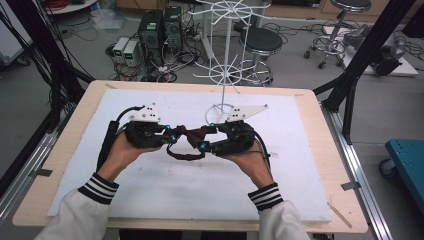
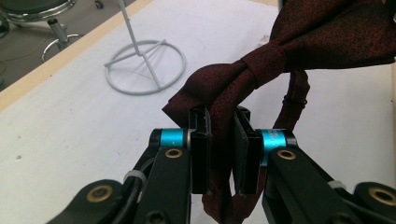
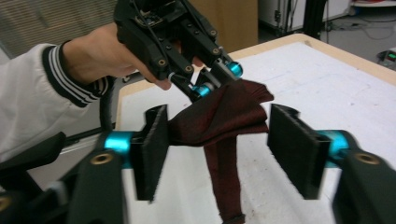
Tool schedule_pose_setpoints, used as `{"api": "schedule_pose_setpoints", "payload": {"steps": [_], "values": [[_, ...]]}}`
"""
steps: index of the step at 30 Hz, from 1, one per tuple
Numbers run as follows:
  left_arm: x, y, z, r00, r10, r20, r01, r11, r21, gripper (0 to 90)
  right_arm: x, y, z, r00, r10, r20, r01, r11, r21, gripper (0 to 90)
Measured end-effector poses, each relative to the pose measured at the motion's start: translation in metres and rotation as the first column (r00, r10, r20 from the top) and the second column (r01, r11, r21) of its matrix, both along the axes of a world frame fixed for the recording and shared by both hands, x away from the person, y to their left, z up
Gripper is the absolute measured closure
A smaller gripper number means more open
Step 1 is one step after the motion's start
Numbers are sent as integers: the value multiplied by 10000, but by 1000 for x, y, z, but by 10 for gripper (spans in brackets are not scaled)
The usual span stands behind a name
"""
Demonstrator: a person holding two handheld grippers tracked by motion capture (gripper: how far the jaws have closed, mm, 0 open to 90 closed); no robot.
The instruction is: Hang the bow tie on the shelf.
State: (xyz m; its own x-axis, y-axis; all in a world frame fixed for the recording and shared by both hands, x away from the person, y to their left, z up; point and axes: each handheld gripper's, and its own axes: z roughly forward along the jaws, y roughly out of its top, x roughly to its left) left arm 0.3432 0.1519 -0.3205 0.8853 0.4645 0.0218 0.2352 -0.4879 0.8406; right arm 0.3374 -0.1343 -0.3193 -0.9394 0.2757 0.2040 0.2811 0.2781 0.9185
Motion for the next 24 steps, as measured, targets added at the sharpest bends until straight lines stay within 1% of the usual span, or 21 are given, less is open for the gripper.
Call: {"api": "schedule_pose_setpoints", "payload": {"steps": [1,2,3,4,6,7,8,12,15,17,18,19,21,23,24], "values": [[0,0,0,10000,3,33,-3,10000,-14,792,0,0,0,10000,0,0,0,10000,0,449],[0,0,0,10000,13,8,-13,10000,-87,791,0,0,0,10000,6,-37,-6,10000,-35,469],[0,0,1,10000,-38,47,38,10000,-45,792,0,0,0,10000,-25,-38,25,10000,-58,509],[0,0,1,10000,-38,47,38,10000,-45,792,0,0,0,10000,-25,-38,25,10000,-58,509],[-1,-1,1,9999,-71,125,70,10000,65,792,2,1,-1,9999,-81,-92,81,10000,-33,551],[-2,-1,0,9999,-83,103,83,10000,37,792,2,1,-1,9999,-81,-92,81,10000,-33,551],[-1,-1,0,9999,-97,112,97,9999,30,792,2,1,-1,9999,-82,-91,82,10000,-45,597],[-1,0,0,9999,-104,84,104,9999,-51,791,3,-1,-1,9998,-73,-188,69,9998,-202,830],[-1,0,0,9999,-152,71,151,9999,22,790,3,-1,-1,9997,-35,-230,30,9997,-235,843],[0,1,0,9998,-196,49,196,9998,20,773,3,-1,-1,9999,-83,-143,79,9995,-302,848],[0,1,0,9999,-163,21,163,9998,-68,763,3,-1,0,9999,-124,-24,123,9993,-347,849],[1,2,-1,9996,-285,-31,285,9995,-134,750,2,-1,0,9999,-110,-63,108,9993,-351,849],[1,2,-1,9995,-302,-52,300,9993,-210,733,2,-1,0,10000,-84,-55,82,9994,-346,849],[2,3,-2,9994,-342,-81,339,9989,-310,675,2,-2,0,9999,-118,17,119,9993,-357,849],[2,4,-3,9995,-322,-22,321,9986,-424,623,2,-3,1,9999,-151,53,153,9993,-353,849]]}}
